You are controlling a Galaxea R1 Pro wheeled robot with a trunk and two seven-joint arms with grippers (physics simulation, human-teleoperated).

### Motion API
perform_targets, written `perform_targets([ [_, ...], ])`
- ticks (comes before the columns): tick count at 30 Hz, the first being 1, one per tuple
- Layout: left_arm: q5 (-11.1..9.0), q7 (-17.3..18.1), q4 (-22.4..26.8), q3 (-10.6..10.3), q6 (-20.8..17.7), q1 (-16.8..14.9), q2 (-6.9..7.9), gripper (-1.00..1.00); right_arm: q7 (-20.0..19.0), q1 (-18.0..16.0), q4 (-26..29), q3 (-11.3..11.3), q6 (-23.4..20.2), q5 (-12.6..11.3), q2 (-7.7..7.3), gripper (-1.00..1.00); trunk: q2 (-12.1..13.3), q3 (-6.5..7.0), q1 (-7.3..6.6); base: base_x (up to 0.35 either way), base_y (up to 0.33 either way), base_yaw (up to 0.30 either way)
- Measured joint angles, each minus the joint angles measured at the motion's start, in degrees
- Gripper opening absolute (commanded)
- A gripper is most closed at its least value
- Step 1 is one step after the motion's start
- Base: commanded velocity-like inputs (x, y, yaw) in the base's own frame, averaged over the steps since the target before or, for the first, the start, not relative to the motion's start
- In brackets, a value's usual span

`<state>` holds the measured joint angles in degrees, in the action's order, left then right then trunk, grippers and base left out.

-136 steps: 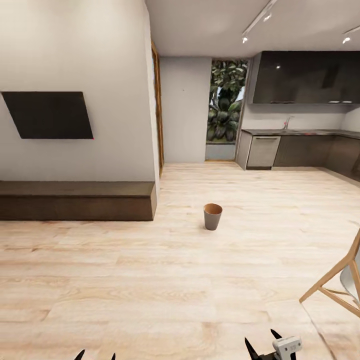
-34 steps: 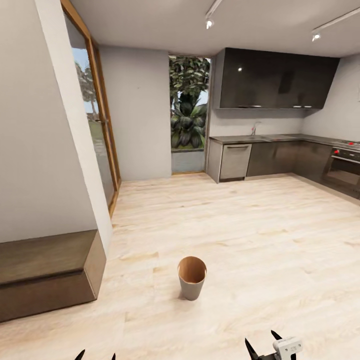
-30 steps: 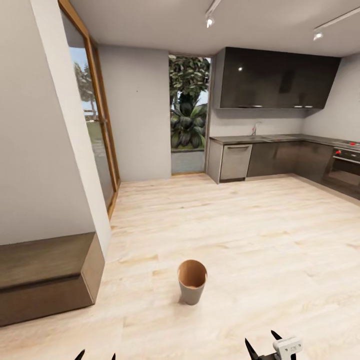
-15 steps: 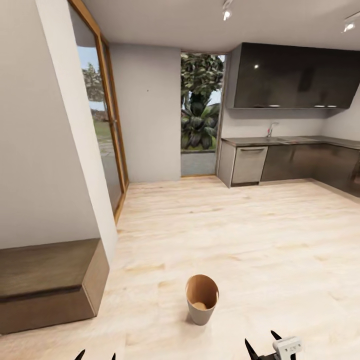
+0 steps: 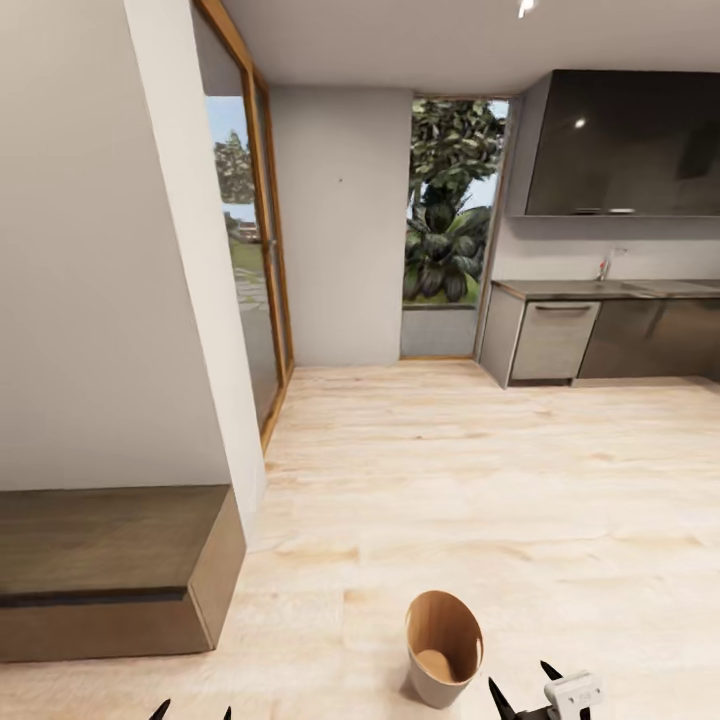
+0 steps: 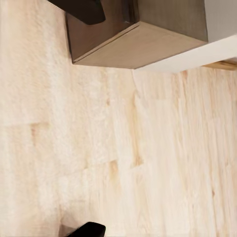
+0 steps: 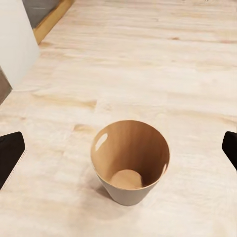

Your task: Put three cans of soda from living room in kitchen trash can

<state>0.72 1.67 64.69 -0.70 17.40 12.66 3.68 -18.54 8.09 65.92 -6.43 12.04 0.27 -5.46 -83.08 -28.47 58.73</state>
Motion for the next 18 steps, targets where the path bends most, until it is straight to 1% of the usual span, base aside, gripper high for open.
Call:
perform_targets([
  [4,0.06,0.0,0.0,0.02,0.0,0.0,-0.05,1.0,0.0,0.0,0.0,-0.05,0.0,-0.08,0.01,1.0,0.0,0.0,0.0,0.323,0.0,0.127],
  [9,0.07,0.0,0.0,0.02,0.0,0.02,-0.07,1.0,0.01,0.0,0.0,-0.07,0.0,-0.18,0.01,1.0,0.0,0.0,0.0,0.282,0.0,0.032],
  [15,0.04,0.0,0.0,0.01,0.05,0.01,-0.03,1.0,0.07,-0.11,0.05,-0.51,-0.4,-0.45,-0.06,1.0,0.0,0.0,0.0,0.127,0.0,0.01],
  [17,0.02,0.0,-0.02,0.0,0.06,0.0,-0.02,1.0,0.11,-0.76,0.13,-1.02,-1.29,-0.85,-0.13,1.0,0.0,0.0,0.0,0.051,0.0,0.004],
  [18,0.01,0.0,-0.02,0.0,0.07,0.0,-0.01,1.0,0.1,-1.44,0.19,-1.44,-2.44,-1.31,-0.19,1.0,0.0,0.0,0.0,0.037,0.0,0.003],
])
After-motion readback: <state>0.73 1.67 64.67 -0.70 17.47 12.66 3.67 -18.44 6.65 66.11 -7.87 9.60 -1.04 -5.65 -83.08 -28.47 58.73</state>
